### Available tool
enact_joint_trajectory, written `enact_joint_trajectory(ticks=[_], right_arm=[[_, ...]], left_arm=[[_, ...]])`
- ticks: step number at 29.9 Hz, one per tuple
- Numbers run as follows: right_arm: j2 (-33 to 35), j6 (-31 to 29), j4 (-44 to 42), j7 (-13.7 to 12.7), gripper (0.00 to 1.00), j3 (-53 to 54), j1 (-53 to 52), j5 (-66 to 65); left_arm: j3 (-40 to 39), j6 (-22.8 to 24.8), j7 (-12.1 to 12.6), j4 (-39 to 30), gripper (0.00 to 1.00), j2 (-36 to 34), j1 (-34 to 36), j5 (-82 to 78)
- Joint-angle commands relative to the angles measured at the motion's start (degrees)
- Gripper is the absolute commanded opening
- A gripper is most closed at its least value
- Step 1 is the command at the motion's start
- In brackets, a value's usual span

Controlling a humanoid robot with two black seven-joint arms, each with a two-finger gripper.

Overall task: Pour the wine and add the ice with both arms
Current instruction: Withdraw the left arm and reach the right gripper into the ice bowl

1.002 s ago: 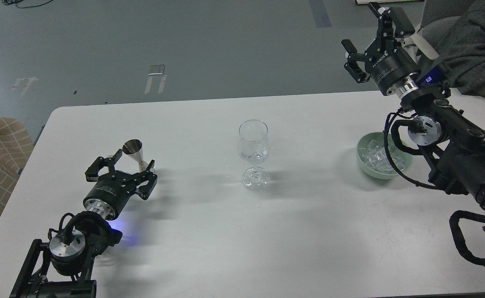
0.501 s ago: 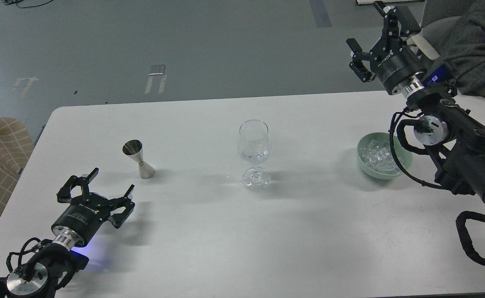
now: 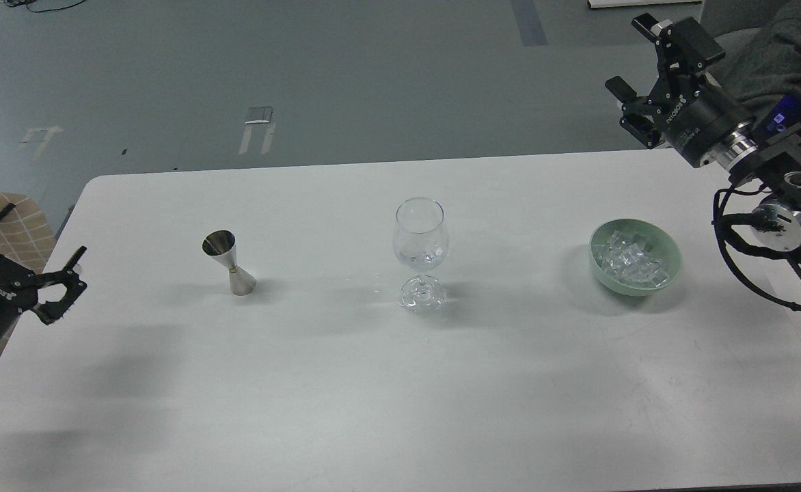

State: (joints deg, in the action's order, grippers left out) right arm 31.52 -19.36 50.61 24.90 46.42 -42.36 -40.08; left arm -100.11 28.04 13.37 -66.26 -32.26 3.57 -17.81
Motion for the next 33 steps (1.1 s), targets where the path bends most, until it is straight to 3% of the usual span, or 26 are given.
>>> enact_joint_trajectory(ticks=[1, 3, 6, 15, 24, 27, 28, 29, 33], right_arm=[[5.0, 1.7, 4.1, -0.1, 1.00, 0.0, 1.7, -4.6], [8.5, 3.4, 7.4, -0.3, 1.00, -0.1, 3.3, -10.1], [12.0, 6.5, 11.9, -1.1, 1.00, -0.2, 5.8, -20.8], [16.8, 14.6, 17.2, -2.0, 1.00, -0.1, 14.2, -56.5], [17.4, 16.0, 16.7, -1.6, 0.99, -0.2, 17.4, -72.1], [16.8, 16.1, 16.1, -1.5, 0.94, -0.2, 18.9, -74.0], [16.1, 16.1, 15.6, -1.5, 0.87, -0.2, 19.2, -74.4], [15.2, 16.1, 15.2, -1.3, 0.73, -0.3, 19.3, -75.1], [14.0, 16.1, 13.5, -1.2, 0.60, -1.8, 19.2, -77.1]], left_arm=[[0.4, 0.0, -5.4, 0.9, 0.97, 0.2, 7.1, -11.6], [1.4, 0.0, -10.4, 0.9, 0.97, 1.3, 11.4, -19.6], [4.8, -2.8, -13.5, 0.4, 0.97, 4.1, 17.0, -24.5], [10.0, -6.2, -13.7, -0.4, 0.97, 8.0, 21.1, -25.0], [10.1, -6.2, -13.7, -1.7, 0.97, 9.1, 20.2, -25.0], [10.2, -6.2, -13.7, -1.9, 0.97, 9.7, 20.2, -25.1], [10.2, -6.2, -13.7, -2.2, 0.97, 9.9, 20.2, -25.0], [10.2, -6.2, -13.7, -2.3, 0.97, 10.2, 20.2, -25.1], [10.2, -6.2, -13.7, -2.9, 0.97, 10.5, 20.2, -25.0]])
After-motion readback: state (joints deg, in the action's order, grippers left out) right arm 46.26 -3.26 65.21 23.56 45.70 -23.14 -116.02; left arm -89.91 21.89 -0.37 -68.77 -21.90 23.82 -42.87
